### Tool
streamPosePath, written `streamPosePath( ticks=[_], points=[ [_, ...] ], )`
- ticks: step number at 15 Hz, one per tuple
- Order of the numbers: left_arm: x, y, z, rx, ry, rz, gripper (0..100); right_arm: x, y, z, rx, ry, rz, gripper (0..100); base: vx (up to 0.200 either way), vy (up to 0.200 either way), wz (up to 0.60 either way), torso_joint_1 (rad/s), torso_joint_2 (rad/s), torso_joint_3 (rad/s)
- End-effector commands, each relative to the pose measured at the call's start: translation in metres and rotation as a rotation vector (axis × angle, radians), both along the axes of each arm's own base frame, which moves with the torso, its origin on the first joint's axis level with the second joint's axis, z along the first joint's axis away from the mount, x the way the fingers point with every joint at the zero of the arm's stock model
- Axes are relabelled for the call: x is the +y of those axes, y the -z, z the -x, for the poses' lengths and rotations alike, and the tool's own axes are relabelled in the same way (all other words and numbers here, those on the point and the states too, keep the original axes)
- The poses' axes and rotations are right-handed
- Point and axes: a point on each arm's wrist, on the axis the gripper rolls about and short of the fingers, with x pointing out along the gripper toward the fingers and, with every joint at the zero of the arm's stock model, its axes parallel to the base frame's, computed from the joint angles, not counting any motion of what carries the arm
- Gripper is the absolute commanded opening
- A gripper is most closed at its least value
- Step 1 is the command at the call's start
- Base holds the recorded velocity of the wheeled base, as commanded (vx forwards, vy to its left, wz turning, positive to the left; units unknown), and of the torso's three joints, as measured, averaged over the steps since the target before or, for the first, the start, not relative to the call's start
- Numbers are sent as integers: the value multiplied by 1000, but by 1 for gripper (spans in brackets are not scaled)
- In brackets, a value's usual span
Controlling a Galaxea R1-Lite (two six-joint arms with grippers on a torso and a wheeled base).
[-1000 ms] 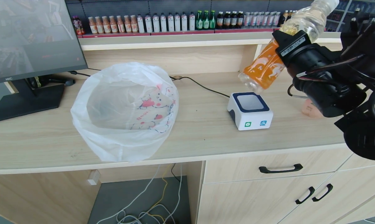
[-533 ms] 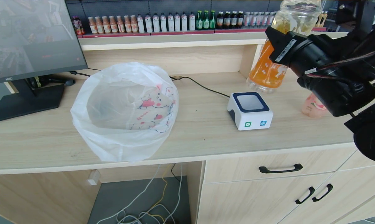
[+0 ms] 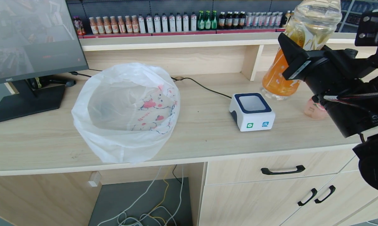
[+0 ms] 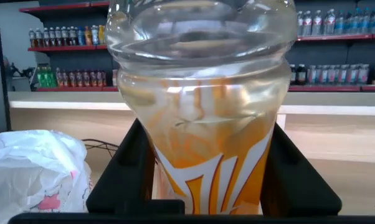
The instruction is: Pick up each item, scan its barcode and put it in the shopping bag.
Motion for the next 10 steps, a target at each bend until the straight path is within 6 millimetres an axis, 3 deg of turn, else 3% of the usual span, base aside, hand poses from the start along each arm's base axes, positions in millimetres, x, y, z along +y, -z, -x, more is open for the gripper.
streamPosePath(
  ticks=[1,6,10],
  points=[
    [0,0,0,0,0,0,100,-3,12,-3,33,15,17,0,0,0,0,0,0,0],
    [0,0,0,0,-2,2,100,0,17,-14,15,35,31,0,0,0,0,0,0,0],
    [0,0,0,0,0,3,100,6,18,-25,5,38,20,0,0,200,0,-2,4,1]
  ],
)
